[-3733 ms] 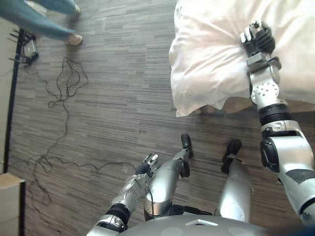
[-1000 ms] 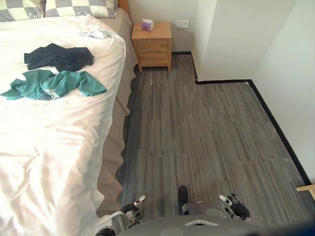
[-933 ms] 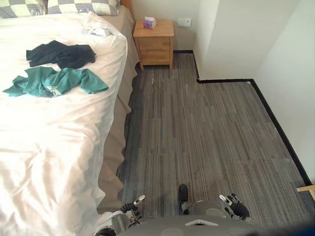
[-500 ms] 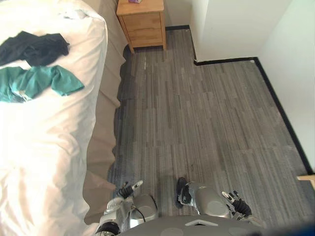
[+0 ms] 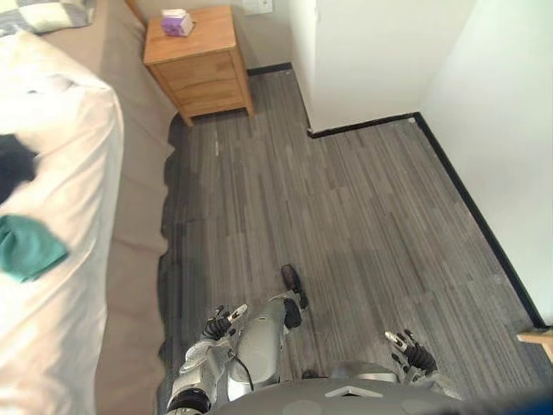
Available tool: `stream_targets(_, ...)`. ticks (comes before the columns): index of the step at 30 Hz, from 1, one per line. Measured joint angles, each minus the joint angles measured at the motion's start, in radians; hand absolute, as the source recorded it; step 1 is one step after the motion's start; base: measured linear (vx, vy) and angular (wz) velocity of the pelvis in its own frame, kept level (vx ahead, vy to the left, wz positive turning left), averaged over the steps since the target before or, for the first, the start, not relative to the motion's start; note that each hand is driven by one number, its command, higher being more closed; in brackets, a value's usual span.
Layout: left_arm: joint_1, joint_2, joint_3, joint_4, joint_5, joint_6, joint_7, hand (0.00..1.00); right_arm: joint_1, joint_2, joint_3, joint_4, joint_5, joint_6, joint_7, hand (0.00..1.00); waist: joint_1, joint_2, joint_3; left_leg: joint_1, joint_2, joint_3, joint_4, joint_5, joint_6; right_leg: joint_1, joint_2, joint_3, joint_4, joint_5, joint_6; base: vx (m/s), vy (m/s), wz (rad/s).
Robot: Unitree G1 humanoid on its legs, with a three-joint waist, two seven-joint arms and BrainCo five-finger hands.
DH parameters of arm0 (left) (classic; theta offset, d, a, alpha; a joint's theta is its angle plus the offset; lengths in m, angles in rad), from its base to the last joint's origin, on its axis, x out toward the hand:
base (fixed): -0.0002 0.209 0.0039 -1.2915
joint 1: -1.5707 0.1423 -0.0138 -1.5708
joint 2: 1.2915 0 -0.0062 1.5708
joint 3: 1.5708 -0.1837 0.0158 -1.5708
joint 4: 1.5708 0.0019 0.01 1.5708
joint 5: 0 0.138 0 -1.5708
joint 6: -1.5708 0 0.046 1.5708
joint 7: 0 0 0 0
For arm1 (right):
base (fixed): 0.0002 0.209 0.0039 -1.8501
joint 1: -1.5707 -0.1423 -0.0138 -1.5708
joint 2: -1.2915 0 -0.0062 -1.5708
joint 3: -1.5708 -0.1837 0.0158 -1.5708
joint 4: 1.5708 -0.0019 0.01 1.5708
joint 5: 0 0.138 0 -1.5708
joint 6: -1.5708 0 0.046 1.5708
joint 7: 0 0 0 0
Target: Tidy the bed and pick cloth on bed and put in laundry
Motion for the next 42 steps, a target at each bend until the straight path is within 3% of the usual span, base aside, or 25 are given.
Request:
stream_targets(1,-0.004,0.020,0.018,0.017,-0.023,0.015,0.002,0.00,-0.021,0.009,-0.002,0.026,-0.023,0.012,0.000,0.00,-0.005,-0.036,-0.017,0.002,-0.008,0.019,0.033,0.022,0.040,-0.038,-0.024,-0.031,0.109,-0.008,0.015,0.72,-0.033,0.06)
stream_targets(2,-0.010,0.045,0.018,0.027,-0.029,0.033,0.003,0.00,-0.027,0.018,-0.016,0.046,-0.038,0.018,0.000,0.00,-0.015,-0.079,-0.031,0.007,-0.030,-0.010,0.059,-0.016,0.049,-0.108,-0.054,-0.089,0.290,0.006,0.041,0.85,-0.073,0.40)
stream_targets(3,-0.012,0.050,0.015,0.028,-0.029,0.040,0.003,0.00,-0.023,0.018,-0.018,0.056,-0.039,0.019,0.000,0.00,-0.017,-0.087,-0.036,0.015,-0.043,-0.041,0.065,-0.037,0.042,-0.155,-0.077,-0.119,0.412,0.031,0.088,0.69,-0.069,0.77)
stream_targets(4,-0.013,0.050,0.015,0.036,-0.026,0.044,0.007,0.00,-0.034,0.010,-0.015,0.059,-0.049,0.019,-0.001,0.00,-0.018,-0.092,-0.036,0.045,-0.062,-0.081,0.084,-0.082,0.025,-0.259,-0.134,-0.168,0.665,0.067,0.127,0.82,-0.079,0.78)
stream_targets(5,-0.009,0.048,0.013,0.057,-0.023,0.047,0.011,0.00,-0.047,-0.001,0.007,0.051,-0.056,0.020,-0.005,0.00,-0.018,-0.079,-0.033,0.111,-0.069,-0.118,0.089,-0.127,0.008,-0.315,-0.205,-0.211,0.829,0.043,0.109,0.68,-0.048,0.75)
stream_targets(7,0.009,0.047,-0.010,0.079,-0.024,0.048,0.028,0.00,-0.055,-0.007,0.056,0.011,-0.045,0.018,-0.011,0.00,-0.019,-0.045,-0.026,0.246,-0.051,-0.182,0.071,-0.171,-0.028,-0.358,-0.281,-0.258,0.881,0.004,0.089,0.72,-0.061,0.77)
stream_targets(9,0.022,0.054,-0.055,0.085,-0.026,0.048,0.038,0.00,-0.070,-0.006,0.098,-0.005,-0.026,0.018,-0.012,0.00,-0.017,-0.010,-0.017,0.361,-0.010,-0.247,0.033,-0.196,-0.069,-0.424,-0.308,-0.253,0.773,-0.037,0.087,0.53,-0.095,0.85)
stream_targets(11,0.029,0.047,-0.063,0.098,-0.035,0.046,0.055,0.00,-0.077,-0.003,0.107,-0.029,-0.014,0.011,-0.012,0.00,-0.020,0.019,-0.015,0.432,0.050,-0.330,-0.004,-0.220,-0.111,-0.521,-0.293,-0.232,0.483,-0.019,0.113,0.53,-0.207,1.00)
stream_targets(13,0.032,0.062,-0.059,0.107,-0.064,0.041,0.069,0.00,-0.078,0.004,0.104,-0.035,-0.004,-0.006,-0.001,0.00,-0.021,0.001,-0.007,0.474,0.073,-0.417,-0.019,-0.254,-0.159,-0.580,-0.283,-0.125,0.122,0.141,0.153,0.49,-0.304,1.05)
stream_targets(15,0.034,0.074,-0.045,0.127,-0.065,0.033,0.072,0.00,-0.066,0.009,0.106,-0.033,0.005,-0.015,0.009,0.00,-0.025,-0.027,0.005,0.520,0.068,-0.478,0.017,-0.321,-0.202,-0.594,-0.302,-0.049,-0.009,0.231,0.189,0.62,-0.477,1.08)
stream_targets(16,0.039,0.066,-0.026,0.141,-0.063,0.029,0.074,0.00,-0.064,0.003,0.106,-0.033,0.021,-0.014,0.009,0.00,-0.032,-0.021,0.007,0.544,0.074,-0.516,0.049,-0.369,-0.220,-0.593,-0.299,-0.032,0.049,0.318,0.167,0.73,-0.548,1.11)
stream_targets(17,0.043,0.044,-0.010,0.144,-0.060,0.030,0.074,0.00,-0.065,-0.006,0.107,-0.039,0.023,-0.012,0.008,0.00,-0.037,-0.003,-0.001,0.573,0.100,-0.541,0.056,-0.394,-0.239,-0.602,-0.281,-0.030,0.142,0.325,0.132,0.50,-0.346,0.73)
stream_targets(18,0.053,0.024,0.004,0.140,-0.052,0.028,0.072,0.00,-0.065,-0.018,0.107,-0.047,0.023,-0.005,0.007,0.00,-0.026,0.027,-0.018,0.586,0.121,-0.546,0.061,-0.398,-0.248,-0.631,-0.265,-0.036,0.232,0.267,0.096,0.60,-0.394,0.50)
stream_targets(19,0.057,-0.007,0.027,0.135,-0.048,0.026,0.073,0.00,-0.070,-0.015,0.110,-0.060,0.023,0.020,0.003,0.00,-0.018,0.049,-0.022,0.552,0.141,-0.530,0.160,-0.372,-0.264,-0.634,-0.266,-0.062,0.289,0.204,0.080,0.55,-0.379,0.48)
stream_targets(22,0.061,-0.007,0.032,0.136,-0.048,0.049,0.068,0.00,-0.070,-0.042,0.104,-0.068,0.012,0.072,-0.010,0.00,-0.042,0.076,-0.008,0.350,0.240,-0.420,0.608,-0.264,-0.336,-0.491,-0.254,-0.139,0.233,0.148,0.042,0.53,-0.352,0.67)
stream_targets(24,0.060,-0.009,0.019,0.138,-0.047,0.058,0.061,0.00,-0.070,-0.046,0.102,-0.031,0.010,0.070,0.002,0.00,-0.029,0.080,-0.001,0.307,0.261,-0.349,0.667,-0.292,-0.325,-0.373,-0.247,-0.171,0.155,0.146,0.029,0.51,-0.238,0.24)
stream_targets(27,0.058,0.003,0.003,0.132,-0.041,0.059,0.043,0.00,-0.072,-0.041,0.093,-0.014,-0.035,0.069,0.032,0.00,-0.018,0.066,0.003,0.241,0.192,-0.211,0.397,-0.305,-0.317,-0.263,-0.281,-0.202,0.056,0.144,0.030,0.41,-0.088,0.17)
stream_targets(30,0.057,0.016,-0.022,0.137,-0.043,0.058,0.041,0.00,-0.070,-0.034,0.058,-0.009,-0.050,0.078,0.048,0.00,-0.021,0.052,0.013,0.189,0.124,-0.132,-0.012,-0.136,-0.312,-0.175,-0.326,-0.257,-0.035,0.143,0.067,0.38,0.051,0.40)
stream_targets(32,0.065,0.016,-0.025,0.140,-0.053,0.057,0.041,0.00,-0.071,-0.042,0.063,0.010,-0.058,0.082,0.055,0.00,-0.016,0.054,0.014,0.141,0.149,-0.135,-0.091,-0.084,-0.320,-0.111,-0.321,-0.296,-0.087,0.127,0.107,0.45,0.177,0.52)
stream_targets(34,0.071,0.038,-0.033,0.139,-0.054,0.054,0.038,0.00,-0.078,-0.044,0.100,0.038,-0.078,0.079,0.074,0.00,0.003,0.024,0.022,0.135,0.153,-0.086,-0.049,0.020,-0.227,-0.040,-0.346,-0.314,-0.086,0.070,0.142,0.47,0.231,0.47)
stream_targets(37,0.067,0.076,-0.050,0.134,-0.065,0.050,0.027,0.00,-0.114,-0.003,0.137,0.064,-0.092,0.065,0.081,0.00,0.016,-0.040,0.028,0.137,0.094,-0.026,-0.057,0.016,-0.173,-0.039,-0.406,-0.320,-0.051,0.109,0.116,0.48,0.208,0.50)
stream_targets(39,0.067,0.078,-0.050,0.133,-0.071,0.059,0.025,0.00,-0.128,-0.001,0.135,0.069,-0.098,0.060,0.085,0.00,0.022,-0.047,0.024,0.153,0.050,-0.032,-0.054,0.003,-0.103,-0.067,-0.453,-0.305,0.063,0.156,0.178,0.45,0.236,0.57)
stream_targets(40,0.067,0.082,-0.051,0.133,-0.066,0.080,0.028,0.00,-0.146,-0.003,0.128,0.077,-0.098,0.059,0.082,0.00,0.020,-0.050,0.026,0.188,0.016,-0.058,-0.054,-0.025,-0.080,-0.125,-0.499,-0.273,0.248,0.197,0.241,0.51,0.266,0.70)
stream_targets(41,0.067,0.086,-0.059,0.132,-0.049,0.099,0.029,0.00,-0.155,-0.003,0.114,0.068,-0.096,0.047,0.076,0.00,0.013,-0.044,0.026,0.230,-0.011,-0.102,-0.057,-0.057,-0.074,-0.216,-0.537,-0.211,0.497,0.296,0.229,0.42,0.216,0.79)
stream_targets(42,0.063,0.089,-0.064,0.132,-0.035,0.105,0.029,0.00,-0.156,-0.002,0.109,0.061,-0.094,0.037,0.074,0.00,0.006,-0.043,0.027,0.254,-0.024,-0.128,-0.059,-0.070,-0.076,-0.264,-0.543,-0.185,0.615,0.289,0.236,0.44,0.179,1.12)
